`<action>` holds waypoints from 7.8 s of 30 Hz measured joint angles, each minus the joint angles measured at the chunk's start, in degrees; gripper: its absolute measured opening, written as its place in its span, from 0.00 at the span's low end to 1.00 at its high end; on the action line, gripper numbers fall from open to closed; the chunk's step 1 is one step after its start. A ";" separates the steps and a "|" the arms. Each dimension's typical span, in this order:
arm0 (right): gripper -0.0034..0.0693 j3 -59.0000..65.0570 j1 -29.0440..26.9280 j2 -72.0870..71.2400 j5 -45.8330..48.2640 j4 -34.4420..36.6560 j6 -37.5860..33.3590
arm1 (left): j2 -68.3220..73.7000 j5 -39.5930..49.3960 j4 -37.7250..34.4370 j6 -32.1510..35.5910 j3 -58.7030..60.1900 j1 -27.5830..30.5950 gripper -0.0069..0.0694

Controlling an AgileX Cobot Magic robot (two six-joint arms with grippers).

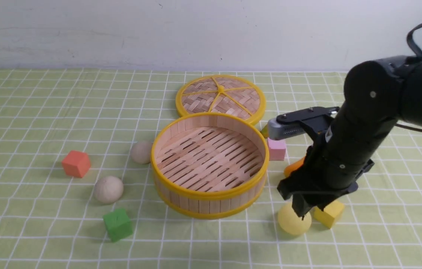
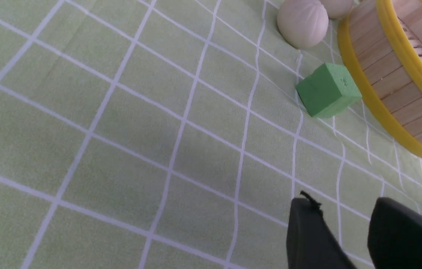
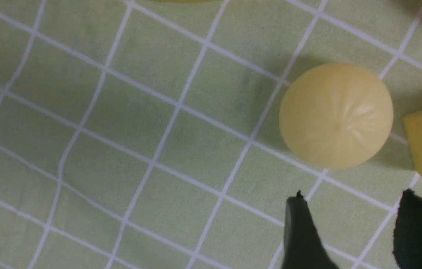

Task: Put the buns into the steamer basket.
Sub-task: Use the right arm to grab a steamed stuffed bun, then use the right arm to put the steamed stuffed bun into the steamer, then use the left arm to grab a steamed stuffed bun

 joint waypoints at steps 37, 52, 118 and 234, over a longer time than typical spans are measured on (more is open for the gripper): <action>0.06 -0.61 0.00 7.69 -4.18 -3.21 2.26 | 0.00 0.00 0.00 0.00 0.00 0.00 0.40; 0.06 -11.95 0.00 3.16 7.91 -4.81 2.21 | 0.00 0.00 0.00 0.00 0.00 0.00 0.40; 0.44 -25.86 0.11 -0.92 3.42 -12.23 9.97 | 0.00 0.00 0.00 0.00 0.00 0.00 0.40; 0.12 75.70 -23.53 -101.12 -34.49 -9.66 8.86 | 0.00 0.00 0.00 0.00 0.00 0.00 0.40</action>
